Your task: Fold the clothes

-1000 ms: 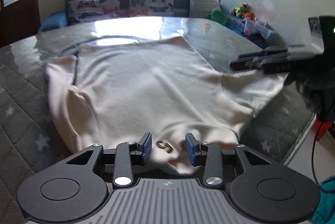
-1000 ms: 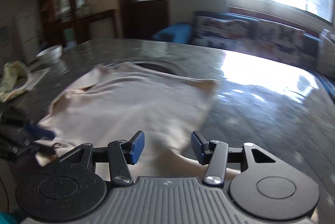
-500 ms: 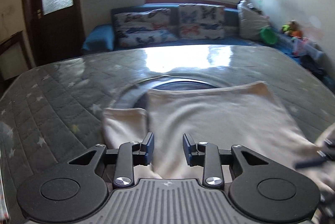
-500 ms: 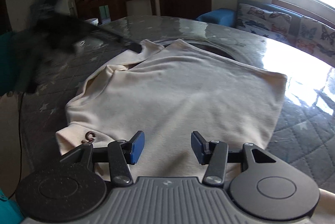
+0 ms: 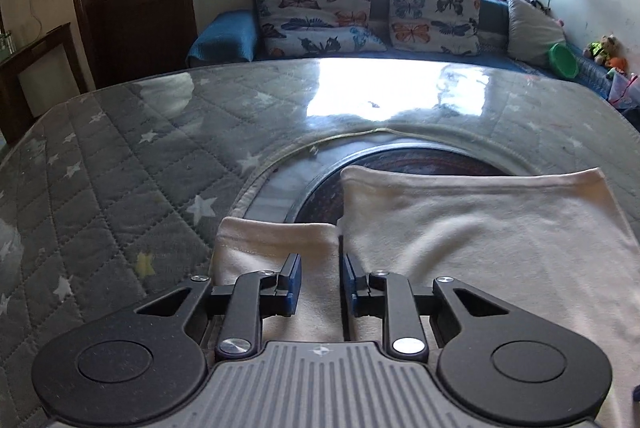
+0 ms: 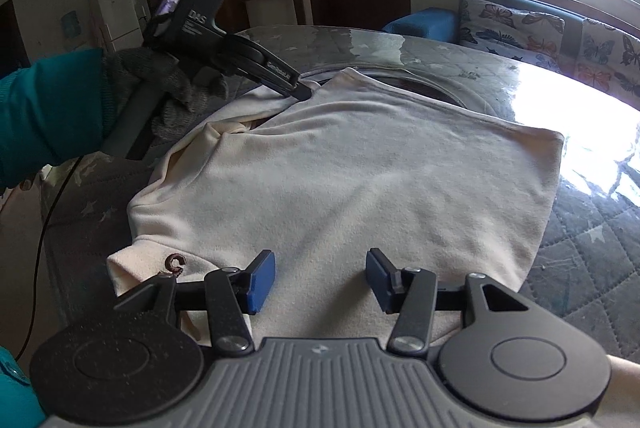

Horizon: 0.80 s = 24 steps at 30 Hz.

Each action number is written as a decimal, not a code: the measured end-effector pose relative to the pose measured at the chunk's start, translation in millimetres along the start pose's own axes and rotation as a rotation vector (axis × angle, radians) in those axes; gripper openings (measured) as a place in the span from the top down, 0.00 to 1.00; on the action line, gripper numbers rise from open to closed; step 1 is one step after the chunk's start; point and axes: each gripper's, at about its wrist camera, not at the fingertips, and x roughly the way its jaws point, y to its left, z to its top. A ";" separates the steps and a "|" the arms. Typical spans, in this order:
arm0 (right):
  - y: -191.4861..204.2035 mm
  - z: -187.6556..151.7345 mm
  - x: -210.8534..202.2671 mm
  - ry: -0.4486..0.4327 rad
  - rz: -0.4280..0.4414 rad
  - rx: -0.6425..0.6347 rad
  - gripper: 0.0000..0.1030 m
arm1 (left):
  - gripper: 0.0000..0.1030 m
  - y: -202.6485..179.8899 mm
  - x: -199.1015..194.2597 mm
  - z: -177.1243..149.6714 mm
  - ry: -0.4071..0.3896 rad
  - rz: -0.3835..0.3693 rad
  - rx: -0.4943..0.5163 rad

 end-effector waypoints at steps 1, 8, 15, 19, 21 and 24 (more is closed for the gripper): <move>0.2 0.1 0.2 0.000 -0.001 0.000 0.50 | 0.76 0.2 0.9 0.0 -0.003 0.006 0.002; 1.7 0.7 1.7 0.002 -0.011 -0.004 0.50 | 0.97 16.3 -9.2 -0.3 -0.065 0.047 -0.047; 5.5 0.7 3.5 0.003 -0.026 -0.019 0.48 | 0.98 79.8 -71.2 -10.7 -0.185 0.134 -0.207; 9.2 2.0 3.0 0.002 -0.032 -0.034 0.47 | 0.98 116.0 -101.0 -36.5 -0.202 0.197 -0.286; 15.8 4.0 1.1 -0.001 -0.022 -0.053 0.47 | 0.98 128.1 -107.3 -52.3 -0.182 0.228 -0.305; 28.7 7.3 1.3 -0.002 0.006 -0.090 0.47 | 0.98 140.3 -110.4 -72.9 -0.147 0.260 -0.331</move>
